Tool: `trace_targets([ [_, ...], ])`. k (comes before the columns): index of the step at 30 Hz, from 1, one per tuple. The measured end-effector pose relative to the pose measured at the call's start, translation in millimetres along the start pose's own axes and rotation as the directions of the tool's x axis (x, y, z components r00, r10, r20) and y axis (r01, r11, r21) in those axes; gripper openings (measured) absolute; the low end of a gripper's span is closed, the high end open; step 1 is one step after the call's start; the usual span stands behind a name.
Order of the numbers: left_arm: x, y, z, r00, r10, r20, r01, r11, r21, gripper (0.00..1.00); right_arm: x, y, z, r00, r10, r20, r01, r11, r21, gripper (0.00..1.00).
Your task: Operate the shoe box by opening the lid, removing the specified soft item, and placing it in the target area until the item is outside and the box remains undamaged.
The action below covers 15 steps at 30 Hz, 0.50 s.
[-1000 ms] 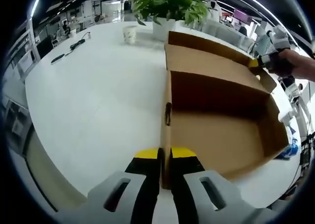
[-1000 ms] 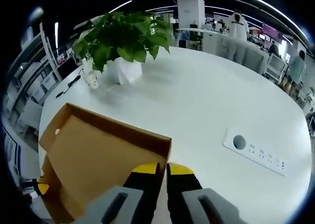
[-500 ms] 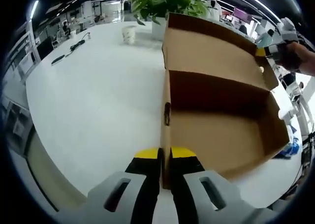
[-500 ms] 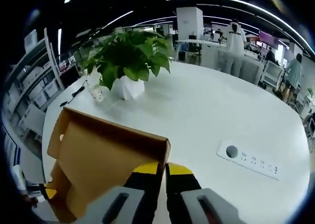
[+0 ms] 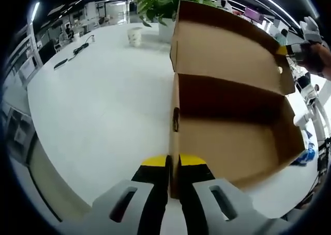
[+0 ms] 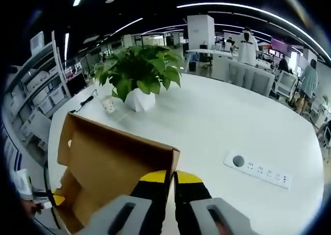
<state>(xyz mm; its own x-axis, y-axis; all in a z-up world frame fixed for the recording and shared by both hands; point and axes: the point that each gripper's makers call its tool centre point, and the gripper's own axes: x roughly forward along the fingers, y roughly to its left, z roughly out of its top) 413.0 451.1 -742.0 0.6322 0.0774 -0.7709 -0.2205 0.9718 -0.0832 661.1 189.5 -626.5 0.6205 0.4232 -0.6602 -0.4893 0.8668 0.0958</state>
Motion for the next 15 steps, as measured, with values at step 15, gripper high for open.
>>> trace_targets([
  [15,0.2,-1.4,-0.9,1.000,0.004,-0.005,-0.004,1.000,-0.031,0.04,-24.3,6.4,6.8,0.997,0.012,0.074,-0.010,1.000,-0.029,0.00],
])
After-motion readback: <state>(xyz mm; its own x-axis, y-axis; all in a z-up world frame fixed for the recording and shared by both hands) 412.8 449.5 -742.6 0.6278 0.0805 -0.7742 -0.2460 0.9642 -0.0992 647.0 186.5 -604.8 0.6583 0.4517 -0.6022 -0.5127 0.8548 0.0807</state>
